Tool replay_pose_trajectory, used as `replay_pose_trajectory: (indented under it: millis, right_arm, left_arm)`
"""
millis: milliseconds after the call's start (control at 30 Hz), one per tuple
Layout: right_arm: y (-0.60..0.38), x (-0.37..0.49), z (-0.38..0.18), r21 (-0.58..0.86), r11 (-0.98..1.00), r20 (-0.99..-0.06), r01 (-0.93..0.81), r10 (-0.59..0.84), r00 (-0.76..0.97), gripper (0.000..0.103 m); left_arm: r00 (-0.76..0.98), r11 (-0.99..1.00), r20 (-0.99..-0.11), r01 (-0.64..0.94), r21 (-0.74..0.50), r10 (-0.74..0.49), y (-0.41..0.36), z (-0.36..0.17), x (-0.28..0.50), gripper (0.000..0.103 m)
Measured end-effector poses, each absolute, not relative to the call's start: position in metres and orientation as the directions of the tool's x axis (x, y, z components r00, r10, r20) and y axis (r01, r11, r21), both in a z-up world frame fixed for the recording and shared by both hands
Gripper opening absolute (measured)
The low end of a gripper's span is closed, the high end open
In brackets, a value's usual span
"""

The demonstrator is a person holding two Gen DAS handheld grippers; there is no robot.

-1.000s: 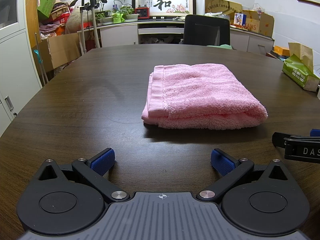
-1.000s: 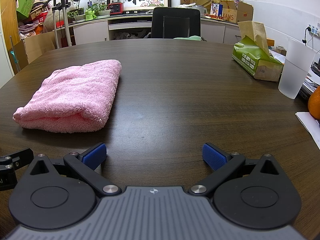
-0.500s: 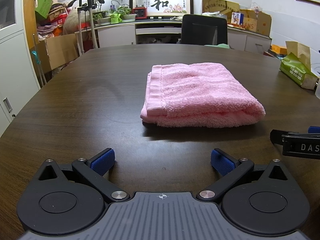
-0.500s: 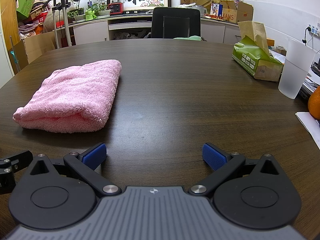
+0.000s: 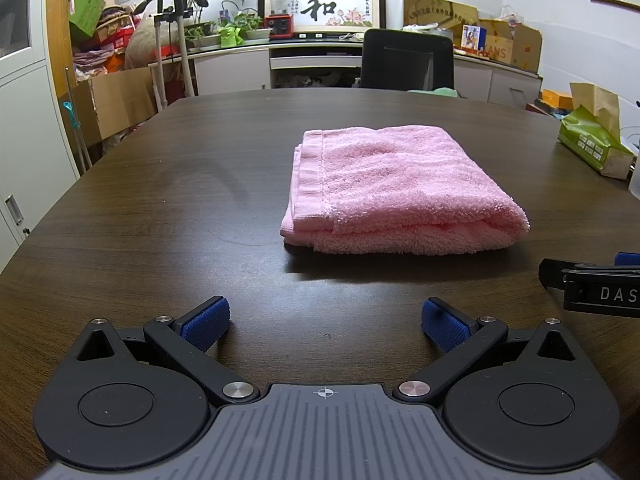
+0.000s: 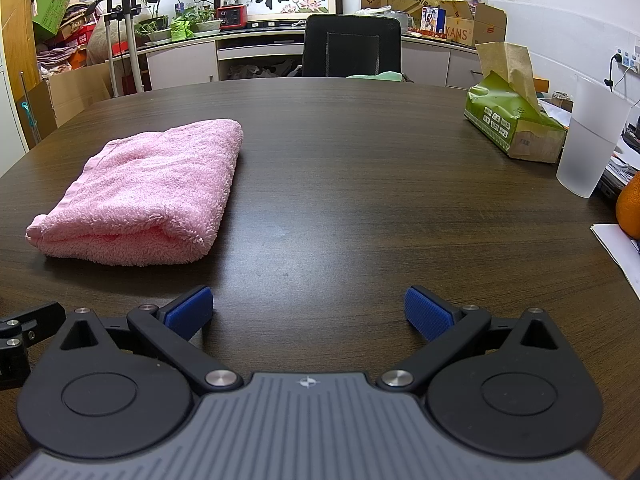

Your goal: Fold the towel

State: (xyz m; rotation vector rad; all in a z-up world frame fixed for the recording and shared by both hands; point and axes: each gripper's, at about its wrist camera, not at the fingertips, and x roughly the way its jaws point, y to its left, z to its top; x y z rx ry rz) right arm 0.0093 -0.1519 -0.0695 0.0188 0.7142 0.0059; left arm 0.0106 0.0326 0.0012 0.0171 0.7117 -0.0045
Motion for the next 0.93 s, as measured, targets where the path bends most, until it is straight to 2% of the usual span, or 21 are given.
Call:
replay_pose_trajectory:
  millis: [933]
  right_arm:
    - [-0.1515,0.0092,-0.0695,0.019,1.0,-0.655,0.001,0.012,0.756,0.103]
  left_arm:
    - [0.756,1.0,-0.654,0.021,0.022,-0.002,0.0317,0.0015,0.0102,0.103]
